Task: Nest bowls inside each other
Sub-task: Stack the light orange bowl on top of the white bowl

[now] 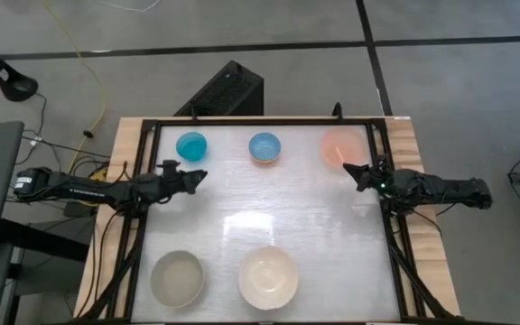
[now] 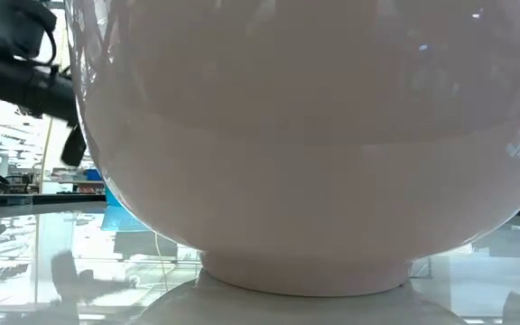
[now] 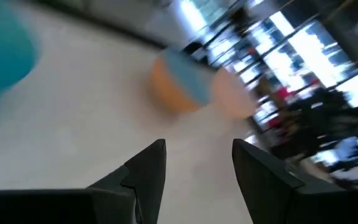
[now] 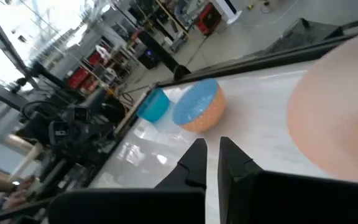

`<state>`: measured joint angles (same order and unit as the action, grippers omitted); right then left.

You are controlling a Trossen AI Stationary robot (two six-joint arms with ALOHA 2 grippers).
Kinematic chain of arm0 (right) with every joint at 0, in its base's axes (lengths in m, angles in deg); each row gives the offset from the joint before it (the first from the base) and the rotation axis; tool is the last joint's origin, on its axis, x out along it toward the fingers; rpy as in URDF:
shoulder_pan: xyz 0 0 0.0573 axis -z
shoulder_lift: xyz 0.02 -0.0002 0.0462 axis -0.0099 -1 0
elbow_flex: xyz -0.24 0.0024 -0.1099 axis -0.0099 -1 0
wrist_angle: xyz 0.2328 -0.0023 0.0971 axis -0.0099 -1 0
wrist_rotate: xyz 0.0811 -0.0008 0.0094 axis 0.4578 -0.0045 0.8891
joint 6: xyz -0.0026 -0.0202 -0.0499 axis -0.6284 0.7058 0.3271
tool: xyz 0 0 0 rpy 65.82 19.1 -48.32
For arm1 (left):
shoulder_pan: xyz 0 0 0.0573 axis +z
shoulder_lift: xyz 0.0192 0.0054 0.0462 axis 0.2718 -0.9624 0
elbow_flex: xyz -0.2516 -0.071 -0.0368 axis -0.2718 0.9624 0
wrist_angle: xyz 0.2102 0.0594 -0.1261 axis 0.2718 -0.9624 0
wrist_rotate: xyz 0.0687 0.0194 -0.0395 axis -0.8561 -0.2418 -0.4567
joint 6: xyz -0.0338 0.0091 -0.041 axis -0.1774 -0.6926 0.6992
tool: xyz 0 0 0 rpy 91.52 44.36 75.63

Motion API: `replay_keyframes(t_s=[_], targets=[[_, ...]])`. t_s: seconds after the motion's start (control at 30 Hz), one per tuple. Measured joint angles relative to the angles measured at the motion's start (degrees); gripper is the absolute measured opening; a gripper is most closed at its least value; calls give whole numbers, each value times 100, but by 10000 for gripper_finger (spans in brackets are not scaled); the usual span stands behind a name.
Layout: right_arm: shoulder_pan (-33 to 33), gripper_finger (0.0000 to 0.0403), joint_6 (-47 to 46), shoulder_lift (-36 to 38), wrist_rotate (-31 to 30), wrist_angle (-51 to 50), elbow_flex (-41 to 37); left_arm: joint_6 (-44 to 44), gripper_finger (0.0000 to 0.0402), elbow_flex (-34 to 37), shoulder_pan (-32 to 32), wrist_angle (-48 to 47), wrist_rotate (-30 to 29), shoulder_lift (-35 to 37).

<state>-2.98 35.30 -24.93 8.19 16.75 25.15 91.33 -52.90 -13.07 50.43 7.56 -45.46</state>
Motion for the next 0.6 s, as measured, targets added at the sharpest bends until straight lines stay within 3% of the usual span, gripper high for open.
replay_keyframes(t_s=[0.13, 0.3, 0.4, 0.6], targets=[[0, 13, -335, 0, 6, 260, 0, -384, 174, 0, 2, 805, -299, -2], [2, 13, -665, 0, 17, 653, 0, -648, 174, 0, 2, 1413, -239, 0], [52, 13, -522, -2, 46, 905, 0, -620, 174, 0, 4, 1650, 130, -2], [68, 13, 1008, -2, 470, 2375, 0, -1012, 174, 0, 0, 2757, 1279, -2]])
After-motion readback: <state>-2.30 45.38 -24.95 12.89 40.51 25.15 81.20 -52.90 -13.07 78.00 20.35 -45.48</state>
